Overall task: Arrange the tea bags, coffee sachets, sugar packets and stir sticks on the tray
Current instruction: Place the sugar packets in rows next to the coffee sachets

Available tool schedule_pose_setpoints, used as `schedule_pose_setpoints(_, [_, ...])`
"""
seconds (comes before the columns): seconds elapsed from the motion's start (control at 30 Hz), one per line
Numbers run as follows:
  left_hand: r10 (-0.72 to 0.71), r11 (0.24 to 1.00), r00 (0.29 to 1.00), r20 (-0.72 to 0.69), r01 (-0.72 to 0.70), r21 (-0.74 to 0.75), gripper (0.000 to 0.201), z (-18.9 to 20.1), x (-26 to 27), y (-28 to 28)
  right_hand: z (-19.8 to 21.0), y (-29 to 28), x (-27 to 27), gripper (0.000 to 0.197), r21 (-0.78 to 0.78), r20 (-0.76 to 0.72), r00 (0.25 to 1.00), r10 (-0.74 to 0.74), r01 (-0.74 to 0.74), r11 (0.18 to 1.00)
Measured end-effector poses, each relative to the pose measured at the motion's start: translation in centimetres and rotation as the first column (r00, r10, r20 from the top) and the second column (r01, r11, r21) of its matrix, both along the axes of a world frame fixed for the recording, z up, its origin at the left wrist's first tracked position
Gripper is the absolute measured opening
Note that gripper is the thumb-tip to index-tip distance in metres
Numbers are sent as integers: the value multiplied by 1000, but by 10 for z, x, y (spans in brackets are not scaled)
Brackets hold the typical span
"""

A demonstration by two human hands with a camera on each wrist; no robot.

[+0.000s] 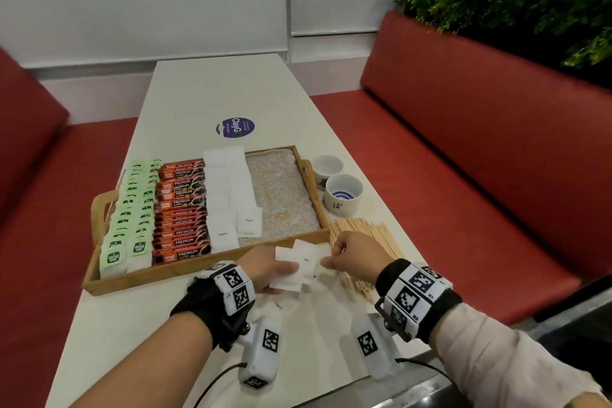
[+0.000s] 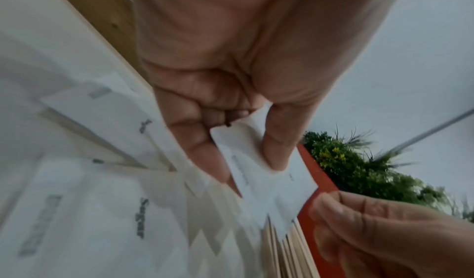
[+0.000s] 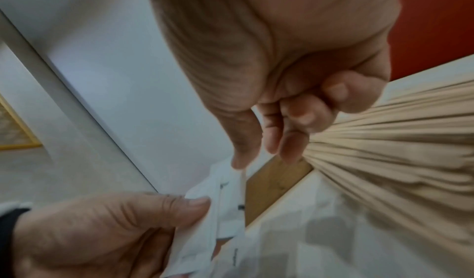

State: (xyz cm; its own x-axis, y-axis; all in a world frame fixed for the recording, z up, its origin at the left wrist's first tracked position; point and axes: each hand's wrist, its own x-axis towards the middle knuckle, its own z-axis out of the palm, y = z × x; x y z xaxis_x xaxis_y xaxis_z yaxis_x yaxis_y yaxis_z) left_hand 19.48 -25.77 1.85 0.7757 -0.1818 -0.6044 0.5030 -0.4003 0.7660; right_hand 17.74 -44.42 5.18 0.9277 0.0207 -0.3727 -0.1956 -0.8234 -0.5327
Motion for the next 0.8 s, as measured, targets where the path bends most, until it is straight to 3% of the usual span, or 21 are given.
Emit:
schedule_pose_setpoints(0.13, [80,985,996,45,-73,-154,23,3,1,18,5,25,14,17,203,38,999,15,-23,979])
schedule_pose_setpoints(0.33, [220,964,966,138,-193,-186,28,5,7,53,7,59,35,24,215,71,995,69,-83,973])
schedule_pose_setpoints(0.47, [340,940,889,305,-326,-99,24,11,22,80,6,76,59,31,184,130,991,19,-43,982])
schedule_pose_setpoints(0.6, [495,868,814,303,-450,-210,21,21,33,100,2,91,80,30,109,97,995,18,-28,994])
schedule_pose_setpoints(0.8, [434,896,794,426,-428,-116,17,22,42,120,-11,111,102,34,-26,-4,995,97,-97,995])
